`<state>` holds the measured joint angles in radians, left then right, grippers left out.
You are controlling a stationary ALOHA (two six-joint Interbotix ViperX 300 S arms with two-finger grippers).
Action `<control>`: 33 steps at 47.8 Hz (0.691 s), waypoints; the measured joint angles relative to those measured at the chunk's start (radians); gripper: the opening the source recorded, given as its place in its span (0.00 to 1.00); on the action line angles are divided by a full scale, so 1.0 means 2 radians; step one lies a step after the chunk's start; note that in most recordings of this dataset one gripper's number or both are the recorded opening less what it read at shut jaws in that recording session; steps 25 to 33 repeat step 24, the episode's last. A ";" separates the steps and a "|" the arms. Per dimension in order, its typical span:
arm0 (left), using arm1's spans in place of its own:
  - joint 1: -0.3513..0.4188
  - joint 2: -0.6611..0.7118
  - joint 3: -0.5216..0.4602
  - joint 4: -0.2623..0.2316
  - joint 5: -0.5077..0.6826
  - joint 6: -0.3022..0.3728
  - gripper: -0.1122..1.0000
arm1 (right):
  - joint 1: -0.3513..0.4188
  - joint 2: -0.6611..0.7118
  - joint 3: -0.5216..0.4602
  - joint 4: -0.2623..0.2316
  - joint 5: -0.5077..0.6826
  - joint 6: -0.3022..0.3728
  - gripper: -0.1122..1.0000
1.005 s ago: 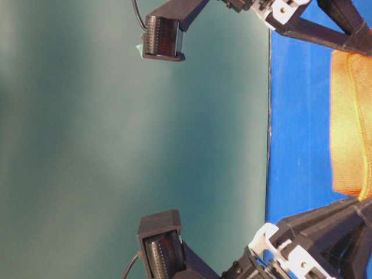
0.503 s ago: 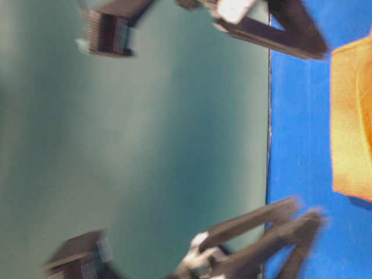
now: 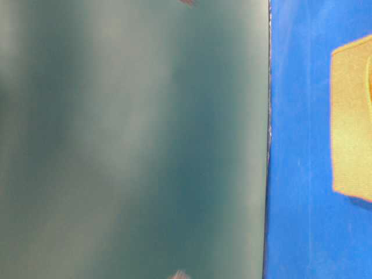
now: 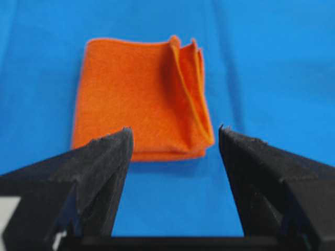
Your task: Fold the orange towel.
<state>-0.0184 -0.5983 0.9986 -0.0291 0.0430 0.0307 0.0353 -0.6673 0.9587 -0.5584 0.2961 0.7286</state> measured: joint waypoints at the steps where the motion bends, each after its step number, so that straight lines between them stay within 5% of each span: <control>1: 0.001 -0.009 0.005 0.001 -0.001 0.000 0.64 | 0.000 -0.009 0.005 -0.002 0.001 0.000 0.63; 20: 0.028 -0.203 0.118 0.001 0.002 0.000 0.64 | -0.002 -0.199 0.138 -0.026 -0.031 -0.001 0.63; 33: 0.037 -0.233 0.144 0.001 0.002 -0.001 0.64 | -0.010 -0.219 0.159 -0.027 -0.036 0.003 0.63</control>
